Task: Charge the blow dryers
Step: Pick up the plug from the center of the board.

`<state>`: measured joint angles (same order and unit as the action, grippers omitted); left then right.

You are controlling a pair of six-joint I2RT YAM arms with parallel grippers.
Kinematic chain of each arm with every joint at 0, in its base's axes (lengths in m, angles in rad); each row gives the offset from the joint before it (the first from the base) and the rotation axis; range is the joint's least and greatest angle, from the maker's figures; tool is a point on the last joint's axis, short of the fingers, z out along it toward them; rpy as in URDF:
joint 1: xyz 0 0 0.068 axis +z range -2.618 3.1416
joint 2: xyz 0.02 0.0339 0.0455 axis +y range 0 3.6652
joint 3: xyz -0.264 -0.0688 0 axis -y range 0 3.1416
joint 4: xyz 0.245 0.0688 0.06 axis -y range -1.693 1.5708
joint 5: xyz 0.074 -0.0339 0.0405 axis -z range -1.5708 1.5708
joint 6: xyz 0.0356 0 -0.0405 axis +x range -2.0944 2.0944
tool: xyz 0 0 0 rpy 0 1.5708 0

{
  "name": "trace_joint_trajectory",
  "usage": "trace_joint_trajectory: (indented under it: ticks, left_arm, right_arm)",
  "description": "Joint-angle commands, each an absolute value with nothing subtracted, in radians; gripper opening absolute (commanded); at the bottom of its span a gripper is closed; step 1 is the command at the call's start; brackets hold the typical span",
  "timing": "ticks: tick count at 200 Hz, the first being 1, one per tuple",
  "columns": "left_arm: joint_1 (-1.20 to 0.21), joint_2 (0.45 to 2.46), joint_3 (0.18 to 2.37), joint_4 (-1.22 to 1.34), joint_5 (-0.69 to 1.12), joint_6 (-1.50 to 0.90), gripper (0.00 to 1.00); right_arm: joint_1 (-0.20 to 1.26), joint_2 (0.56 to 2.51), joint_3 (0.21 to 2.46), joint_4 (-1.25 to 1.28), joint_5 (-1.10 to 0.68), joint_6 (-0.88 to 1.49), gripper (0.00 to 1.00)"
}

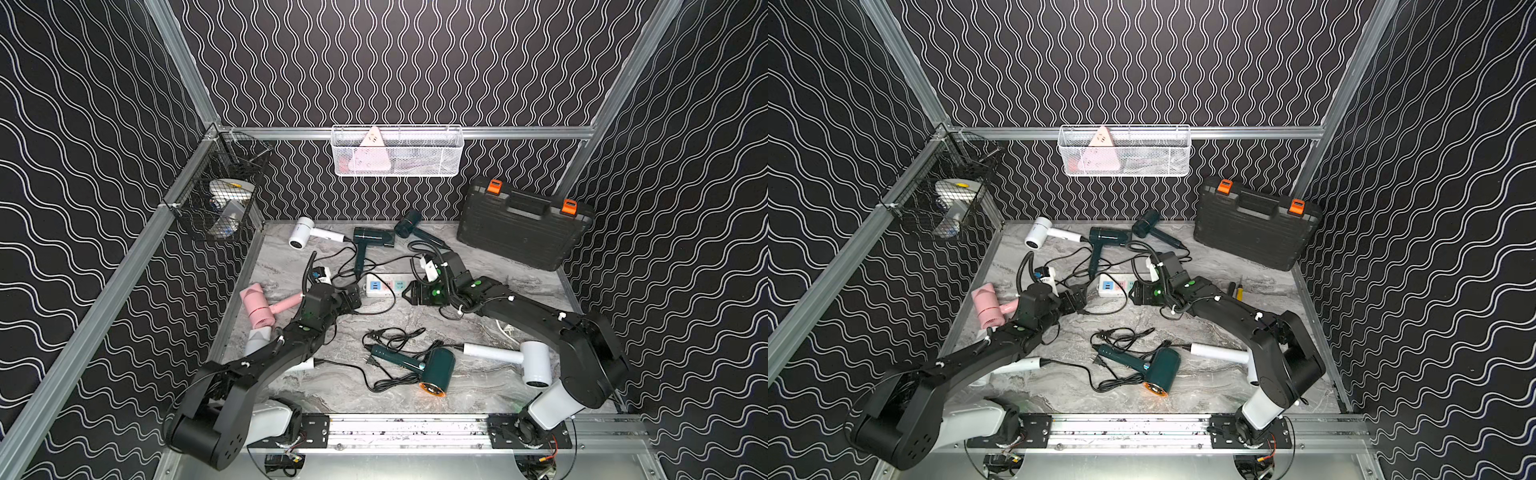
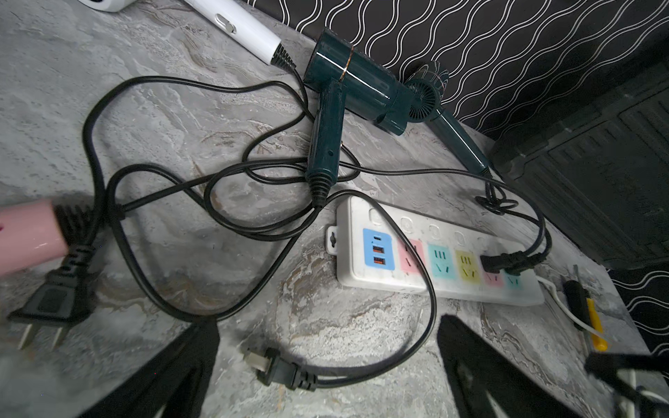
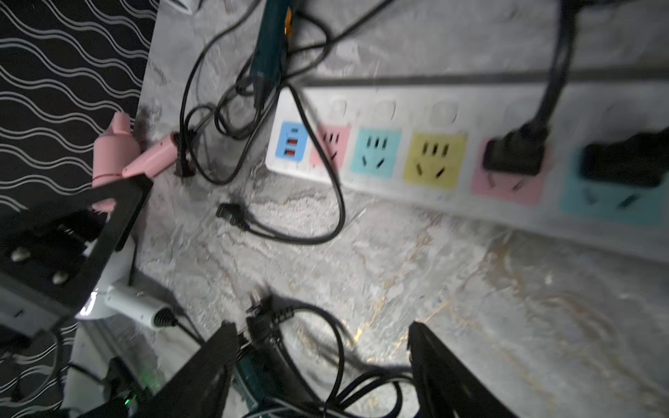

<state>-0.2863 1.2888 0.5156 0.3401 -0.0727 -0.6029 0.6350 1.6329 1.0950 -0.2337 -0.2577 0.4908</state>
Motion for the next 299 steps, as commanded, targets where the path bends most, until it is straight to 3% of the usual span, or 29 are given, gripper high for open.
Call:
trace_joint_trajectory:
  ticks: [1, 135, 192, 234, 280, 299]
  left_arm:
    - [-0.284, 1.328, 0.549, 0.306, -0.053, -0.603, 0.99]
    - [-0.213, 1.423, 0.525, 0.397, 0.042, -0.656, 0.99]
    - [-0.208, 1.449, 0.543, 0.393, 0.06, -0.658, 0.99]
    - [-0.208, 1.416, 0.535, 0.387, 0.051, -0.648, 0.99]
    - [-0.209, 1.403, 0.536, 0.381, 0.05, -0.637, 0.99]
    - [-0.208, 1.394, 0.531, 0.383, 0.05, -0.633, 0.99]
  right_arm:
    - [0.648, 1.66, 1.079, -0.225, -0.362, 0.567, 0.77]
    - [0.67, 2.016, 1.092, 0.126, -0.38, 0.877, 0.53]
    - [0.678, 2.13, 1.117, 0.208, -0.31, 0.968, 0.47]
    - [0.678, 2.143, 1.113, 0.252, -0.253, 0.978, 0.33]
    - [0.682, 2.058, 1.122, 0.23, -0.245, 0.921, 0.0]
    - [0.678, 1.993, 1.163, 0.163, -0.247, 0.868, 0.0]
